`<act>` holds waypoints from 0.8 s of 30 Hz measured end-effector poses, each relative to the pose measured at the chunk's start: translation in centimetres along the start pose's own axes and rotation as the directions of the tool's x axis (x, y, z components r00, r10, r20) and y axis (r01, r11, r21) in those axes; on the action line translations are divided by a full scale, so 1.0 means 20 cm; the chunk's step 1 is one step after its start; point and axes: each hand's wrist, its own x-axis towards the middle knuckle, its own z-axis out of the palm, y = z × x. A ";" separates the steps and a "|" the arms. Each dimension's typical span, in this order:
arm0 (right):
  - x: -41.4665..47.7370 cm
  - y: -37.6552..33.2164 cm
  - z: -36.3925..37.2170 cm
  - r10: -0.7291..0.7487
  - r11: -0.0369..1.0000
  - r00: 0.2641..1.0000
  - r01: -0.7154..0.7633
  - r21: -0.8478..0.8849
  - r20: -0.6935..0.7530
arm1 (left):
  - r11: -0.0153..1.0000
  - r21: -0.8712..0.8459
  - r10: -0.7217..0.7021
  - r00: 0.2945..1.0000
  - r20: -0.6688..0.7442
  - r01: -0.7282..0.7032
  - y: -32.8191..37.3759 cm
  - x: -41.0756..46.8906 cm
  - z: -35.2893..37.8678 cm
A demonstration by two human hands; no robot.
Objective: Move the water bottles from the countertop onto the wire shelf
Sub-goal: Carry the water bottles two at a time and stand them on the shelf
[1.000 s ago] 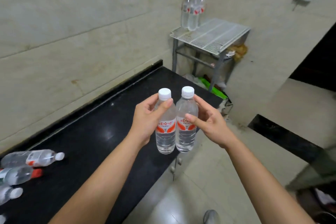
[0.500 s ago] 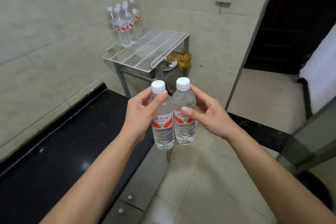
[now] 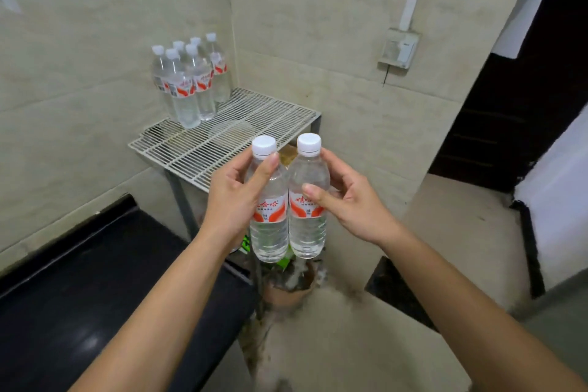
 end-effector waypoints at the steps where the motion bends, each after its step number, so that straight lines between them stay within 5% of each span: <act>1: 0.11 0.01 -0.03 -0.002 1.000 1.000 0.002 0.000 0.003 | 1.000 0.006 0.022 1.000 -0.016 -0.021 -0.02 0.10 0.01; 13: 1.15 0.16 -0.22 -0.123 0.990 0.991 0.126 -0.061 0.050 | 0.993 0.089 0.090 0.978 -0.186 -0.074 -0.13 0.99 -0.02; 24: 2.17 0.62 -0.35 -0.063 0.998 0.939 0.059 0.021 0.338 | 0.977 0.210 0.083 0.851 -0.518 0.033 -0.43 1.73 -0.09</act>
